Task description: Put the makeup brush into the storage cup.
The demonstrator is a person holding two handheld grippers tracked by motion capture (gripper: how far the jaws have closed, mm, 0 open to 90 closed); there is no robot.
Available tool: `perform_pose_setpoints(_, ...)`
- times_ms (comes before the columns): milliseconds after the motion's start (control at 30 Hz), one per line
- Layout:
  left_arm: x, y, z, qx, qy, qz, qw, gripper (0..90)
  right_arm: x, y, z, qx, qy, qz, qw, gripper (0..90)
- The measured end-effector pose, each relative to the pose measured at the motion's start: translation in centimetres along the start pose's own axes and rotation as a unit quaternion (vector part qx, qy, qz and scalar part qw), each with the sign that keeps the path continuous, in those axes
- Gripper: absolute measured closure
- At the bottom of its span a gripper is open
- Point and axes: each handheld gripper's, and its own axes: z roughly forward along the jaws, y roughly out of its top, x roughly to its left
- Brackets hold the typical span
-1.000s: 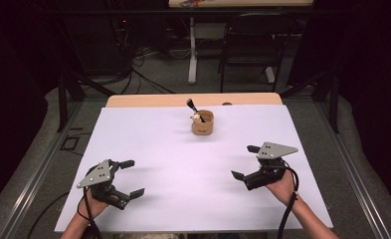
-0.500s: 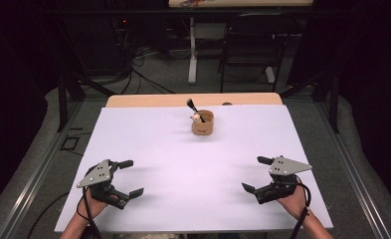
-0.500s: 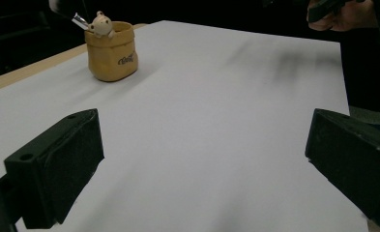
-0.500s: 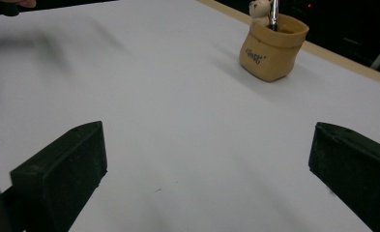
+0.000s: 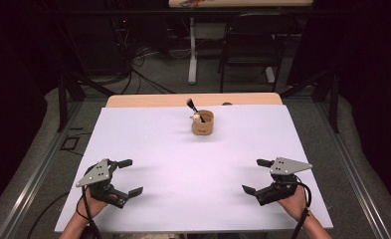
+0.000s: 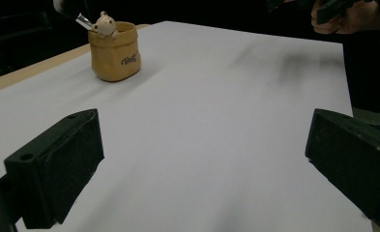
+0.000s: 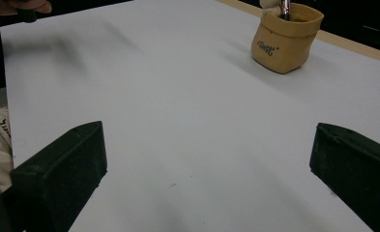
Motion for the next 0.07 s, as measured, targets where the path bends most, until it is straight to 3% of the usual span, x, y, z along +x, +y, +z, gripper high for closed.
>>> perform_pose_setpoints(67,-0.03,0.02,0.03,0.001,0.000,0.002,1.0000,0.2,-0.02,0.03,-0.10,-0.001,0.003,0.000,1.0000,0.0)
